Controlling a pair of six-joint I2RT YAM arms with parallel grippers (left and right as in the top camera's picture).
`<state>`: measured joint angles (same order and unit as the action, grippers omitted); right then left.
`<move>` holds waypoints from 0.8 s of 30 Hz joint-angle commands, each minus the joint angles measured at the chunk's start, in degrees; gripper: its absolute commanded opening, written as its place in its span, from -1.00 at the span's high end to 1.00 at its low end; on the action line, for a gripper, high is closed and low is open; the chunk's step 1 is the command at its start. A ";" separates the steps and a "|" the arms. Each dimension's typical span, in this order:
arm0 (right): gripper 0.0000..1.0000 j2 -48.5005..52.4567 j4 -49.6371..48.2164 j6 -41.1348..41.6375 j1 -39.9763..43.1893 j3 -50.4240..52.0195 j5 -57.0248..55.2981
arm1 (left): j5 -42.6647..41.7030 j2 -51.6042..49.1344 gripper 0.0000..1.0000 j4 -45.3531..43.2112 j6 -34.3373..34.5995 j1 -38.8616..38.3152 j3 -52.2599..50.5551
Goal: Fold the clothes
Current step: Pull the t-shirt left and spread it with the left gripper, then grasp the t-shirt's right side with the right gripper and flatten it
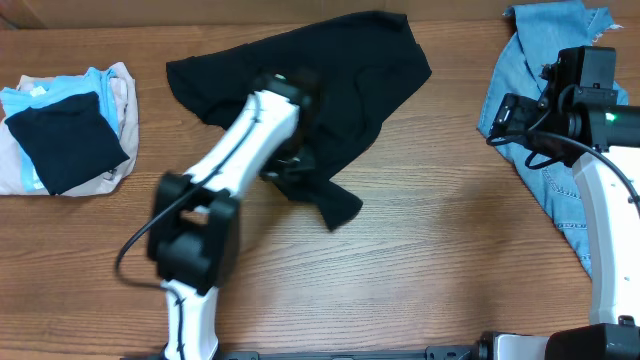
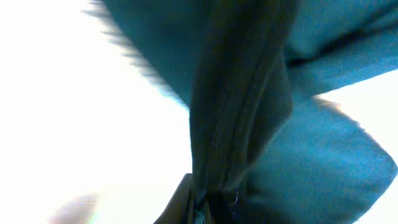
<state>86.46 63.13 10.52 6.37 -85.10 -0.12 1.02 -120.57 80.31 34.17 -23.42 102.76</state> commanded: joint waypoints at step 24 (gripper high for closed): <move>-0.51 20.35 -22.32 -6.01 -20.20 -0.48 4.44 | 14.69 11.96 0.92 10.54 -0.92 19.39 -12.63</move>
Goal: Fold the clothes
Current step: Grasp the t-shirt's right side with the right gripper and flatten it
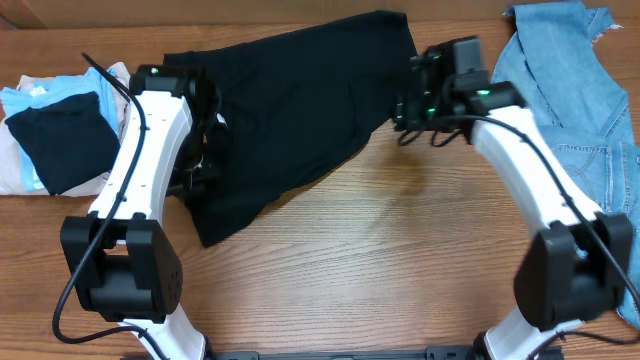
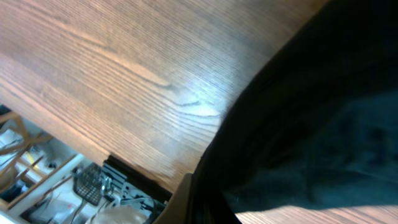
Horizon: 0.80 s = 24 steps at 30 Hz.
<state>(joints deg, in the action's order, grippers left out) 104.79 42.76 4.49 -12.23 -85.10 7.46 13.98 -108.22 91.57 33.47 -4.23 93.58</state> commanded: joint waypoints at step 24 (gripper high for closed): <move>-0.11 23.23 -30.53 0.00 -6.82 -0.48 -5.09 | 5.90 -0.39 0.92 -3.98 3.37 0.20 -11.80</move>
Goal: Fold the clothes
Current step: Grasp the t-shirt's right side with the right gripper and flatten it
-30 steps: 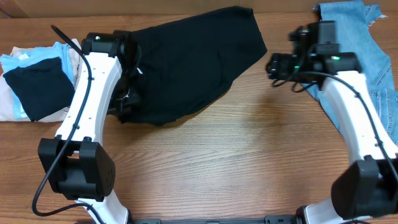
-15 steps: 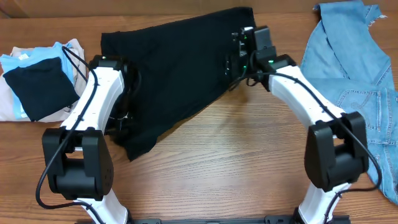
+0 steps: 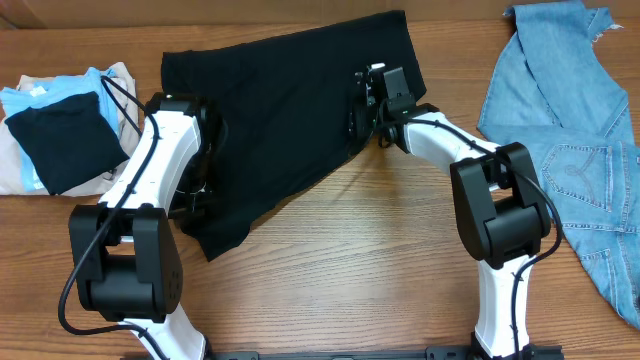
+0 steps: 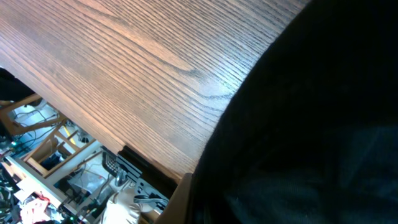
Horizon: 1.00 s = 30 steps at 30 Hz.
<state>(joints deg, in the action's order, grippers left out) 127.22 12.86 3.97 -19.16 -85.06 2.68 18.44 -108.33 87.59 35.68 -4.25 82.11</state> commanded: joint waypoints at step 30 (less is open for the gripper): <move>-0.01 -21.66 56.63 9.81 9.27 -0.02 -14.36 | 2.14 -0.28 0.92 -4.26 -1.49 2.47 -0.31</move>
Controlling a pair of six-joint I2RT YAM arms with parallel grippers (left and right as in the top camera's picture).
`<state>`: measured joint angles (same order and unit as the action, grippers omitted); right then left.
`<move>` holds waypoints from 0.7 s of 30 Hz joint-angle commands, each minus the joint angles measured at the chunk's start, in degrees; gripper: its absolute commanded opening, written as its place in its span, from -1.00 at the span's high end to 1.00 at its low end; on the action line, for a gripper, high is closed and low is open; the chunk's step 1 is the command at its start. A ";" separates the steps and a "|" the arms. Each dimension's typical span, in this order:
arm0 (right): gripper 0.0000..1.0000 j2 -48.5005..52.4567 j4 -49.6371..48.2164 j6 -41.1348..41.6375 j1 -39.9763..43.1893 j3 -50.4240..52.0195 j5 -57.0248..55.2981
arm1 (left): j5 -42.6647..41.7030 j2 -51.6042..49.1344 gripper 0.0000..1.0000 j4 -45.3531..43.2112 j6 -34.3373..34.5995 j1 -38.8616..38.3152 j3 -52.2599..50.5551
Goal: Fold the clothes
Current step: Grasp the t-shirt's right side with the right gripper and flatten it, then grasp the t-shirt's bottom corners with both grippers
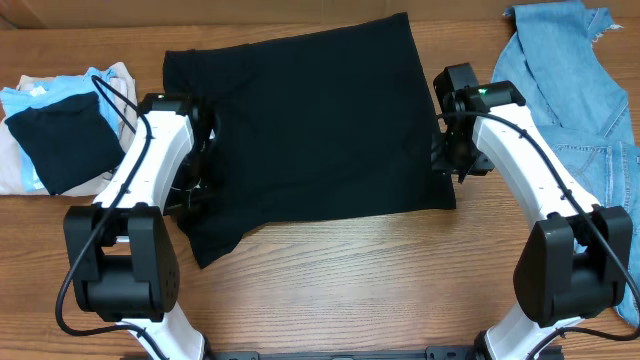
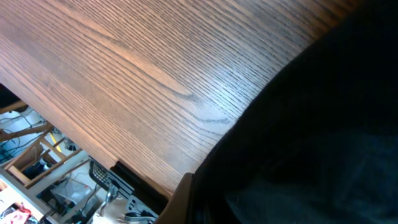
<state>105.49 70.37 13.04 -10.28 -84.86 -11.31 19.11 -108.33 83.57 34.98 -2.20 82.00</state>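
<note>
A black garment (image 1: 320,120) lies spread wide and nearly flat across the middle of the table. My left gripper (image 1: 195,193) is at its left edge, shut on the cloth. In the left wrist view the black cloth (image 2: 323,124) fills the right side and runs down into the gripper (image 2: 200,205), one tan finger (image 2: 179,200) showing beside it. My right gripper (image 1: 447,160) sits at the garment's right edge; the wrist hides its fingers, which appear shut on the hem. A narrow flap (image 1: 215,235) of the garment trails toward the front left.
A pile of folded clothes (image 1: 60,130), beige, light blue and navy, lies at the far left. Blue denim jeans (image 1: 570,90) are spread at the far right. The table's front edge (image 2: 124,165) shows in the left wrist view, with clutter below it.
My right gripper was at the garment's upper right middle; now it is farther right and nearer the front, and the garment's right side is spread out wide. The left gripper has barely shifted.
First my left gripper held the crumpled black garment mid-table while the right arm stood over the jeans. Then the left was at the far left with the cloth stretched, and the right reached the garment's right side. Now both grippers hold opposite edges and it lies spread.
</note>
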 commanded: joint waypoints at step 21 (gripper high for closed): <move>-0.11 0.07 -3.21 0.09 0.42 1.29 2.36 | 1.84 -0.28 0.92 -13.18 -4.42 8.63 1.20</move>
<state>105.49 67.22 13.26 -10.15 -83.92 -9.19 18.72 -108.33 70.46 31.33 2.55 82.02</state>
